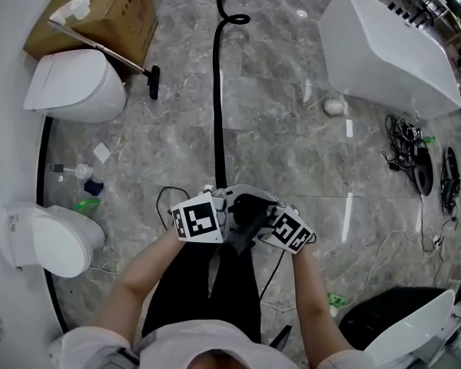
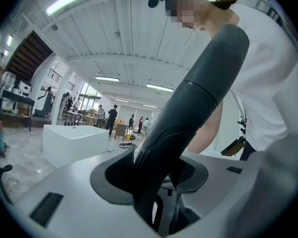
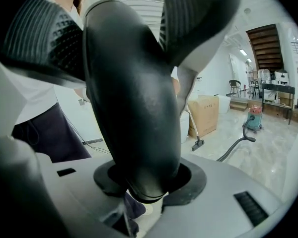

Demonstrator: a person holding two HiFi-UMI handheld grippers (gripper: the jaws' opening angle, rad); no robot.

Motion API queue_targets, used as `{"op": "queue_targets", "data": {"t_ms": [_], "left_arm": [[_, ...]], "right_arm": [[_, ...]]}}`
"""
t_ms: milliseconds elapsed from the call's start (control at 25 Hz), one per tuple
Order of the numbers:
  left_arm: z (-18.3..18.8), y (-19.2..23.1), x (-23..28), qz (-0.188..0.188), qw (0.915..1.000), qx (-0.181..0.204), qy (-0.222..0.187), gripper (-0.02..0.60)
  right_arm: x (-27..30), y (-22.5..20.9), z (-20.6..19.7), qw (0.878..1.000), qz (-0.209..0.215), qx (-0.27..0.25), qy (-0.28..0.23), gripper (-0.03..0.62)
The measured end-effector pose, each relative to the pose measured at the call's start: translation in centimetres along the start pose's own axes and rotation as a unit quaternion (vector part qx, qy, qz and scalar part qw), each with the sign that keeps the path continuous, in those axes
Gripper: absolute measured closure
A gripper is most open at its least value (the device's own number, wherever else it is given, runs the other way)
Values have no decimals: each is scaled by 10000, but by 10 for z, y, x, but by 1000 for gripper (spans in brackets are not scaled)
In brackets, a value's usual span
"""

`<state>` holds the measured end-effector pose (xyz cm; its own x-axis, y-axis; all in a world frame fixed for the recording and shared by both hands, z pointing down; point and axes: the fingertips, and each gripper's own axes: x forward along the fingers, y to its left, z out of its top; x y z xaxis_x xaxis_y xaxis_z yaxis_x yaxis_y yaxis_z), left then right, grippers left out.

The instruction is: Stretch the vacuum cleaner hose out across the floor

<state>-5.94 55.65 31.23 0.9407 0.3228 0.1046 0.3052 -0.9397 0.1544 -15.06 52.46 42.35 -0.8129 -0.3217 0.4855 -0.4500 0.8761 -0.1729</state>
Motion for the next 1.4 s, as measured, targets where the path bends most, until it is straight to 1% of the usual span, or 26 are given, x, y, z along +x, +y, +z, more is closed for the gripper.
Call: {"op": "queue_targets", "data": {"t_ms": [200,400,480,640,720,840,1000,1080,1160,1240,1400], "left_arm": [[-4,-40,17,79,9999,-52,-60,390],[-15,-86,41,362,9991,-149,-166,390],[-18,-103,49,437,9986,-197,-207,390],[-22,-130,66,430,9985,-294,-194,390],[-22,-134,71,482,9982,-257,-245,390],[-19,-138,74,592,9973,-122,-415,388],[-12,-125,75,851,9952,-153,-454,376],[-9,-116,73,1015,9937,-173,-437,374],[-8,-115,66,1152,9925,-141,-378,373],[-8,-116,59,1272,9916,-5,-227,371],[-13,-116,49,1568,9872,269,146,367]], "right_arm": [[-17,40,-19,9996,197,-159,145,439],[-39,89,-51,9970,552,-368,396,439],[-47,108,-60,9964,633,-367,420,439],[-62,134,-76,9959,730,-318,432,439],[-66,136,-79,9964,710,-274,370,439],[-70,128,-73,9983,572,-55,-10,442],[-72,106,-54,9980,102,214,-582,442],[-71,96,-49,9975,-55,217,-676,442],[-68,96,-48,9989,65,-32,-469,442],[-67,100,-50,9984,355,-421,-93,442],[-64,104,-54,9889,866,-1067,562,442]]}}
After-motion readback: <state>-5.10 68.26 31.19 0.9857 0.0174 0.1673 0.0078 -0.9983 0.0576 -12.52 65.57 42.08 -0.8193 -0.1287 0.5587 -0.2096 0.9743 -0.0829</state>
